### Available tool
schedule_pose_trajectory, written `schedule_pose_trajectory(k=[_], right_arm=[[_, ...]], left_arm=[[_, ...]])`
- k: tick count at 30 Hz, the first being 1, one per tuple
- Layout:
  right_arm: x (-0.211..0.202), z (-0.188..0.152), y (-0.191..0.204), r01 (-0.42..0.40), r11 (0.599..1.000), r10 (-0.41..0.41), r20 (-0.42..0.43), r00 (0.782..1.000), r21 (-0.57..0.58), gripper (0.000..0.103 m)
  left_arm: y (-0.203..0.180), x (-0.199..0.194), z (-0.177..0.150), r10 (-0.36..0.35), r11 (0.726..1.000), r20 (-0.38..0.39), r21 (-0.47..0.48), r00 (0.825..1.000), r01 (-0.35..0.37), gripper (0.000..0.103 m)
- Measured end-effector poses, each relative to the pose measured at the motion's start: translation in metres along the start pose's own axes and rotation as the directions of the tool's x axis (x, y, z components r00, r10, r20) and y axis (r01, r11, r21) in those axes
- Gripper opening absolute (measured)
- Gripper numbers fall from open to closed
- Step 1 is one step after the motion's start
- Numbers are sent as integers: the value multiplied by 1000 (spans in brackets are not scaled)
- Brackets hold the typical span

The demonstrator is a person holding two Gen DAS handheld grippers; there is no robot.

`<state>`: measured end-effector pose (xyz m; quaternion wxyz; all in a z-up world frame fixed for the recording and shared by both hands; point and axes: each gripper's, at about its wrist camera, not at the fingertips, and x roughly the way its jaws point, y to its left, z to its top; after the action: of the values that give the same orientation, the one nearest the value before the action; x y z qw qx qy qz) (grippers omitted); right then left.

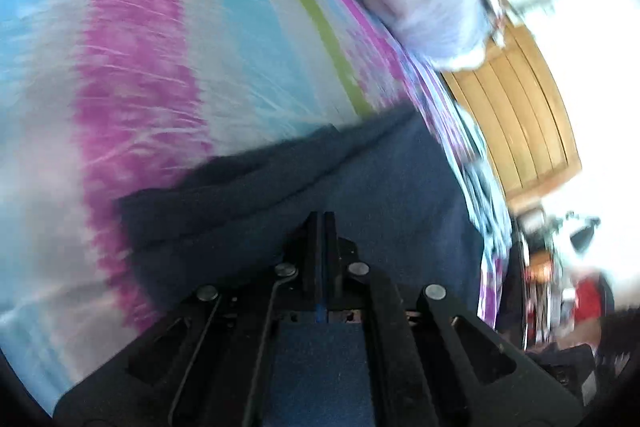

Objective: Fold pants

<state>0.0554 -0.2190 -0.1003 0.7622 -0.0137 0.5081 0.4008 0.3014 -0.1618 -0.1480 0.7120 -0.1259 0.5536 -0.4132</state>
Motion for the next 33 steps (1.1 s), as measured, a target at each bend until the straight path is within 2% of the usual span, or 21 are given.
schedule_pose_trajectory(k=[3, 5, 6, 7, 8, 10, 11, 13, 15, 17, 18, 20, 22, 24, 25, 26, 28, 29, 30, 31, 33], right_arm=[[-34, 15, -22, 18, 999, -22, 110, 994, 38, 54], [-48, 28, -36, 34, 997, -46, 192, 980, 64, 55], [-45, 29, -44, 28, 995, -47, 209, 977, 93, 55], [-36, 29, -51, 27, 991, -54, 211, 976, 129, 55], [-25, 26, -56, 15, 988, -47, 206, 977, 154, 55], [-5, 15, -59, -10, 981, -21, 158, 987, 195, 55], [-3, 5, -57, 9, 984, -37, 158, 987, 176, 54], [-14, 3, -50, 78, 983, -105, 164, 981, 165, 54], [-34, 10, -22, 281, 956, -292, 229, 929, 82, 54], [-43, 17, -4, 395, 916, -399, 262, 879, 69, 54], [-38, 22, 5, 413, 909, -414, 269, 870, 63, 54], [-24, 33, 20, 473, 881, -459, 264, 848, 14, 54], [-2, 36, 34, 468, 881, -438, 243, 865, -76, 44], [26, 39, 44, 515, 835, -481, 197, 854, -193, 44], [43, 38, 39, 492, 843, -475, 126, 871, -217, 39], [57, 31, 36, 416, 885, -413, 61, 909, -211, 42], [56, 16, 50, 410, 856, -414, 57, 908, -315, 47], [49, 13, 56, 285, 901, -296, 16, 955, -328, 46], [43, 13, 63, 155, 933, -173, -27, 985, -324, 37], [41, 9, 78, 128, 906, -160, -48, 986, -405, 37], [32, 11, 87, 272, 822, -277, 65, 959, -501, 43]], left_arm=[[-5, -21, -18, -77, 996, 47, -47, 996, 79, 13], [-9, -19, -25, -73, 997, 32, -28, 997, 74, 34], [-6, -16, -23, -56, 998, 30, -31, 998, 57, 36], [1, -13, -19, -46, 998, 42, -46, 998, 48, 36], [13, -11, -12, -66, 995, 65, -73, 996, 71, 25], [32, -10, 0, -26, 993, 76, -117, 997, 35, 2], [43, -16, 6, -33, 985, 120, -164, 992, 52, 2], [40, -30, 10, 23, 987, 166, -161, 986, 4, 2], [23, -41, 1, 3, 992, 169, -121, 986, 18, 4], [4, -36, -17, -44, 997, 105, -64, 993, 51, 4], [-2, -31, -26, -64, 997, 69, -47, 996, 67, 4], [-9, -16, -38, -35, 999, -7, -11, 999, 35, 4], [-3, -5, -45, -24, 1000, -33, -19, 999, 23, 4], [1, -1, -40, -45, 999, -34, -26, 998, 44, 4], [1, -1, -37, -39, 999, -35, -15, 999, 39, 4], [1, -1, -34, -35, 999, -27, -14, 999, 35, 4], [8, -1, -29, -26, 999, -7, -37, 1000, 25, 4], [12, 1, -23, -24, 999, -6, -42, 1000, 24, 4], [10, 4, -24, -23, 999, -6, -42, 1000, 23, 4], [8, 6, -24, -22, 999, -10, -42, 1000, 22, 4], [4, 7, -24, -22, 999, -21, -25, 1000, 22, 4]])
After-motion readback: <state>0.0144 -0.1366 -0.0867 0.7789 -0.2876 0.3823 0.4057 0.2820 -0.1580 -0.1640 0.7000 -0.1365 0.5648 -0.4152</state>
